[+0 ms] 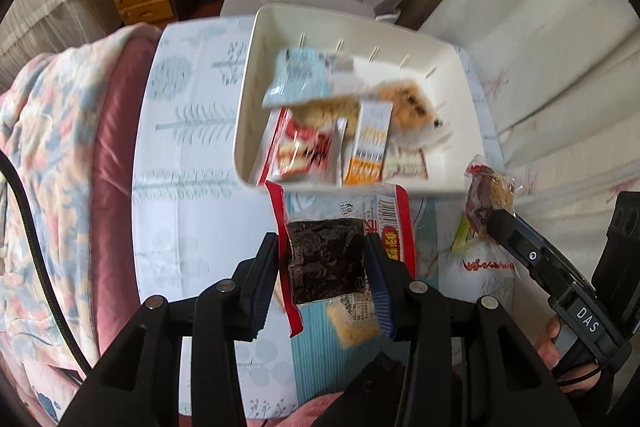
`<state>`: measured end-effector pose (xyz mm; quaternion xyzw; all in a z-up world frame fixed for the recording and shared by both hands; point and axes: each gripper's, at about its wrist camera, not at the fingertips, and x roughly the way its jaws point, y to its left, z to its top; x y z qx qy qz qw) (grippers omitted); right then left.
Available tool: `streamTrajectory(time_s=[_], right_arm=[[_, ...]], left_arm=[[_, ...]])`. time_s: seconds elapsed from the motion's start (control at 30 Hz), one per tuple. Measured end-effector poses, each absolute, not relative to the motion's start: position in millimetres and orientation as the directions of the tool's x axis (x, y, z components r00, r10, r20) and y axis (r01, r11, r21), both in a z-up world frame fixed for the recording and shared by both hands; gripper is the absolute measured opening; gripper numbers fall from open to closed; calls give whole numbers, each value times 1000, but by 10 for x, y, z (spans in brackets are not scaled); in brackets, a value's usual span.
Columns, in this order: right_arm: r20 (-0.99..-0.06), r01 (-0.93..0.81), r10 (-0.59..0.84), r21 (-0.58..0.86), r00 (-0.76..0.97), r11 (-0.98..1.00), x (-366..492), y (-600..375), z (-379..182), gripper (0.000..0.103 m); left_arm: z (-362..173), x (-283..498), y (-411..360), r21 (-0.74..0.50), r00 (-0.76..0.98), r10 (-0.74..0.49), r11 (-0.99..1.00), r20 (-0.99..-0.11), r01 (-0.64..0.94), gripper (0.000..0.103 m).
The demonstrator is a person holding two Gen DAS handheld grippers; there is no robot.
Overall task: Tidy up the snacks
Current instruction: 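Carry both snacks over the white tray and open both tools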
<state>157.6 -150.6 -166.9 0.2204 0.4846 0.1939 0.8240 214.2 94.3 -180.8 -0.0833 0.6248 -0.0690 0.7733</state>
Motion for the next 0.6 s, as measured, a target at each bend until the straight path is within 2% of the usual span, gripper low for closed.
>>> streamTrajectory(time_s=[0.27, 0.57, 0.6], right_arm=[[-714, -101, 498, 522, 492, 847, 1838, -1844, -1744, 41], [-720, -93, 487, 514, 495, 853, 2062, -2069, -1948, 41], [-713, -91, 497, 527, 494, 845, 2088, -2092, -1968, 41]], left_arm=[[-1721, 2487, 679, -216, 273, -208, 976, -939, -1, 41], [-1910, 2779, 427, -201, 350, -187, 980, -918, -4, 42], [-1926, 2799, 409, -191, 368, -173, 982, -914, -13, 47]])
